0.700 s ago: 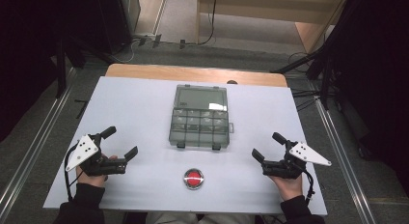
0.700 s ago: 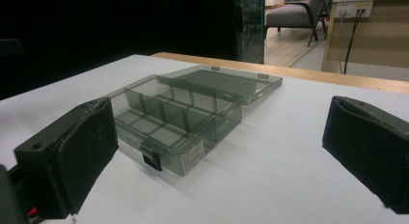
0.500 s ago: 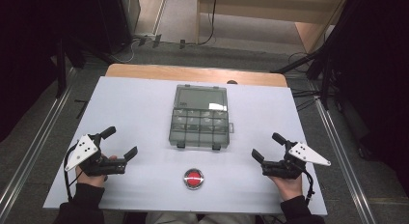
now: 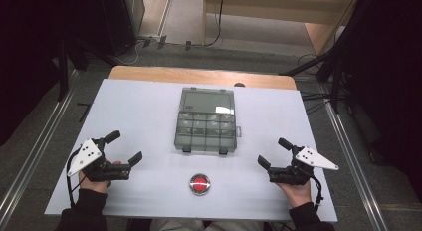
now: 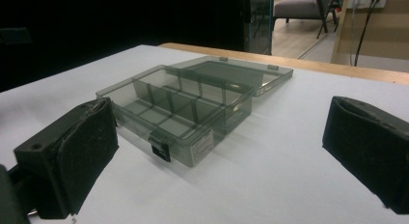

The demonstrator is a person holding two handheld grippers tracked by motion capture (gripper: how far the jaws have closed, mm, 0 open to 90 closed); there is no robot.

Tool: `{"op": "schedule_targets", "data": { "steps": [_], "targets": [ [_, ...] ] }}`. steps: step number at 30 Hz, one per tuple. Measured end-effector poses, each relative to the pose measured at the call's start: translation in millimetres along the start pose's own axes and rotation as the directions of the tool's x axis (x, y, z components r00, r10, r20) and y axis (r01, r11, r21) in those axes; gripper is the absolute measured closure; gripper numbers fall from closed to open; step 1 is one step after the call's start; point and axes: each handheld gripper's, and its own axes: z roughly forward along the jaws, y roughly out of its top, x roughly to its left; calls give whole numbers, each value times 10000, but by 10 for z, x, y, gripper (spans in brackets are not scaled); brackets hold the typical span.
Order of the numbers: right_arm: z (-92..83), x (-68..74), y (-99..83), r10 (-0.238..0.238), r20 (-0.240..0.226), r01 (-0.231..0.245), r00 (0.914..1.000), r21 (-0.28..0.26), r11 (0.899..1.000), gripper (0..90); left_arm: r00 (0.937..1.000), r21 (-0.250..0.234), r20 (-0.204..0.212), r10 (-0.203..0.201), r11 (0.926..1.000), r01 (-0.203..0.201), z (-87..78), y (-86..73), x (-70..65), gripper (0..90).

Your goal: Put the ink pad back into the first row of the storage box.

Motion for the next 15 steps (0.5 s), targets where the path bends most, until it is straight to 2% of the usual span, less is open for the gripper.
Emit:
{"op": "schedule_targets", "data": {
  "steps": [15],
  "targets": [
    [100,100,-38,-373,-666,422,9971,732,9964,0,10000,52,8,9,10000,-9,1,-1,0,0]
  ]
}}
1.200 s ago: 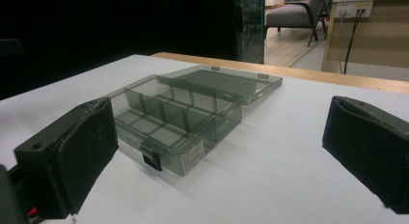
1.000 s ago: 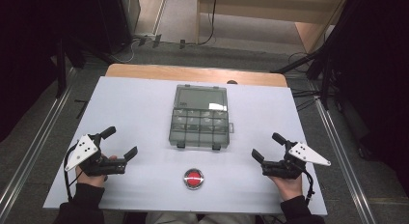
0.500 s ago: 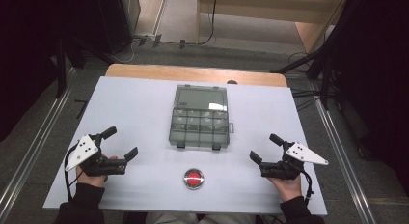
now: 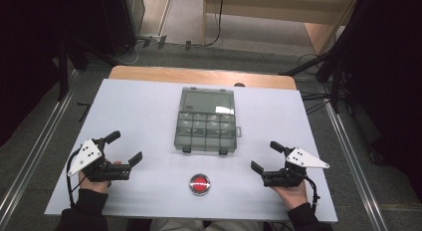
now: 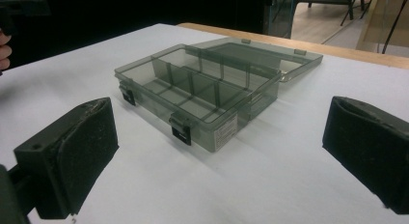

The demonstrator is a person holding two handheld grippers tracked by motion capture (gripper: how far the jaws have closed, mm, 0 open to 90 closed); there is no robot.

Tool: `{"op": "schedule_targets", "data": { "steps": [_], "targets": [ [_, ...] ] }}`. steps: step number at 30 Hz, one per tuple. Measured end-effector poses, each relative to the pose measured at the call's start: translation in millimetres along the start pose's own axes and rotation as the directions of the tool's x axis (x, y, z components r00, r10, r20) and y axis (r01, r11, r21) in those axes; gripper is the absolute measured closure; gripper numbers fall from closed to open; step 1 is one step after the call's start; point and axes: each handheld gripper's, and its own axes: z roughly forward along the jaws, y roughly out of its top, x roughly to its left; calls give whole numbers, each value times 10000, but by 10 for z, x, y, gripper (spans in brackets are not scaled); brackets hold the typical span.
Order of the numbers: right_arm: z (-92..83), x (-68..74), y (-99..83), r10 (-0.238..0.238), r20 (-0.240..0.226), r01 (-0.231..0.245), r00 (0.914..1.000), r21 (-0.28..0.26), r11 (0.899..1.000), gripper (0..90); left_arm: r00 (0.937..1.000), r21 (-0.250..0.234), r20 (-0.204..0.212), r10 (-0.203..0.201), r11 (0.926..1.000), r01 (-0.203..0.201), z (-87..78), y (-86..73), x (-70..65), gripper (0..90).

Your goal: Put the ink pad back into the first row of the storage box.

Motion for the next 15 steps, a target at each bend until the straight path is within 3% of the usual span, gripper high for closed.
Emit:
{"op": "schedule_targets", "data": {
  "steps": [15],
  "targets": [
    [99,119,-6,-441,-592,489,9973,826,9954,0,10000,37,13,14,10000,-14,4,-1,-1,0]
  ]
}}
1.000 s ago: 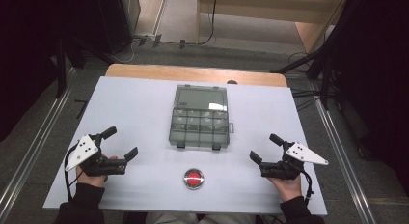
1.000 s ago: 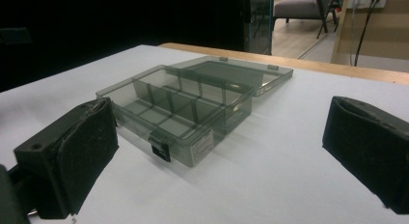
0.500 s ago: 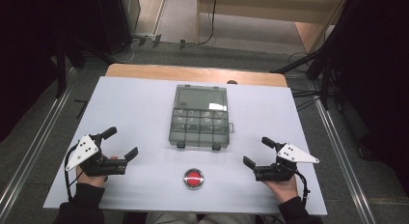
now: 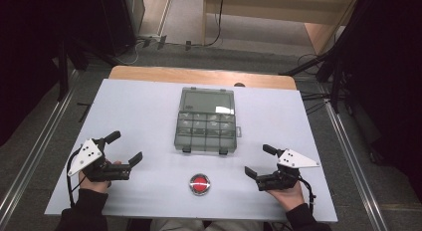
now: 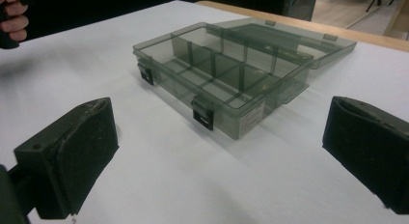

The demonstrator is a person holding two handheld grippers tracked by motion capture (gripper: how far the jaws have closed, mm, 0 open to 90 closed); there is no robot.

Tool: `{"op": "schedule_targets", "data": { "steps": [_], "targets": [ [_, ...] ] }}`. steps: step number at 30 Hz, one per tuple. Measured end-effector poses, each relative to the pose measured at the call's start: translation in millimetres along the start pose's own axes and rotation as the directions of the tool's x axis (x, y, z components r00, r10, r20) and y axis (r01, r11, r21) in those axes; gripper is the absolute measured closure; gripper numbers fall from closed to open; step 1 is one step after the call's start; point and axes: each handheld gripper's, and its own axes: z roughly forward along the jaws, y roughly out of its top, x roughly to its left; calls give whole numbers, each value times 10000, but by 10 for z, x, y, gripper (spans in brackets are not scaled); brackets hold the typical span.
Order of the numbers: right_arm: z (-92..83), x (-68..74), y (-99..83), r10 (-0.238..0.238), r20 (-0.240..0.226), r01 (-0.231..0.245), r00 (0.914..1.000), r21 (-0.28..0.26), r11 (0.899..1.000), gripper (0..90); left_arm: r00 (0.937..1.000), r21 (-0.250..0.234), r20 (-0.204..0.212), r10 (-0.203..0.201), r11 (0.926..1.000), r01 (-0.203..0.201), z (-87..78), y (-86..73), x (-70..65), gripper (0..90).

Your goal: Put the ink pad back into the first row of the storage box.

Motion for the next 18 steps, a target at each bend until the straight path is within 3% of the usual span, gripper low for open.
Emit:
{"op": "schedule_targets", "data": {
  "steps": [12,18],
  "targets": [
    [143,167,24,-553,-741,623,9957,954,9935,0,10000,-2,3,6,10000,-6,0,0,0,0],
    [228,262,48,-772,-1195,960,9898,1606,9823,0,10000,36,2,22,10000,-22,4,-3,-6,0]
  ]
}}
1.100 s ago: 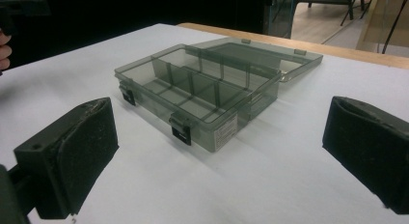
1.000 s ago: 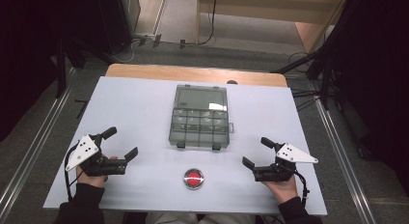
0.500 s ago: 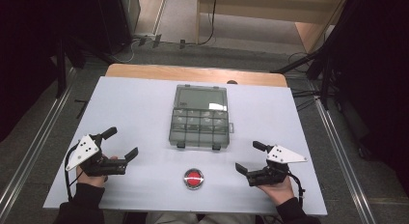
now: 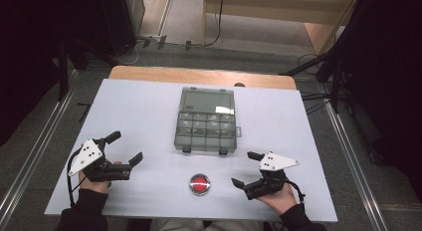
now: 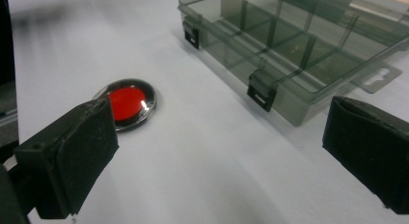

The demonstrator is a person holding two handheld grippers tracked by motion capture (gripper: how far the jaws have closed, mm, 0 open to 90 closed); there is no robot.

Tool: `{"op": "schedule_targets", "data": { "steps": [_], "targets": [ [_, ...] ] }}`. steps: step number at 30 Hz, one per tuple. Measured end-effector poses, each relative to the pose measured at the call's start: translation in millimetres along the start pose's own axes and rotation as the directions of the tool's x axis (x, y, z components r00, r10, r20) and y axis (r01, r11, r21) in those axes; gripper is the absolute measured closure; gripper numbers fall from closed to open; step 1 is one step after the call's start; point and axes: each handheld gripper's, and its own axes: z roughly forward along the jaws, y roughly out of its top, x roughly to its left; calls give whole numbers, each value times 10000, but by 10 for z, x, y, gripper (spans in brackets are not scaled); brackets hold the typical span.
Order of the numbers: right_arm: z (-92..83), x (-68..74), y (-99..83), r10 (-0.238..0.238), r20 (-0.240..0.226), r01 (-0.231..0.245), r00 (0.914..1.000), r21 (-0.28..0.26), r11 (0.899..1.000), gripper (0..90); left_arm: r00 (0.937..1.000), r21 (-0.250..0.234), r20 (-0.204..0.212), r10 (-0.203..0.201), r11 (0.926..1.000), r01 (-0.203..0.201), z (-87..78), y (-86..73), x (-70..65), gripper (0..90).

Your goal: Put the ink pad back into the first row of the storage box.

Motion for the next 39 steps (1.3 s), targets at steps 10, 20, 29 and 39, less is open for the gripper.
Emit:
{"op": "schedule_targets", "data": {
  "steps": [10,20,29,39],
  "targets": [
    [164,132,85,-242,-751,293,9969,688,9972,0,10000,52,-11,38,10000,-38,3,-2,-1,0],
    [267,219,178,-539,-1114,664,9923,1121,9915,0,10000,56,-36,63,10000,-63,4,-3,-1,0],
    [422,336,239,-948,-1462,1195,9847,1708,9780,0,10000,58,-35,65,10000,-65,4,-3,1,0],
    [662,490,344,-1221,-1953,1617,9731,2014,9661,0,10000,53,-19,57,10000,-57,2,-2,2,0]
  ]
}}
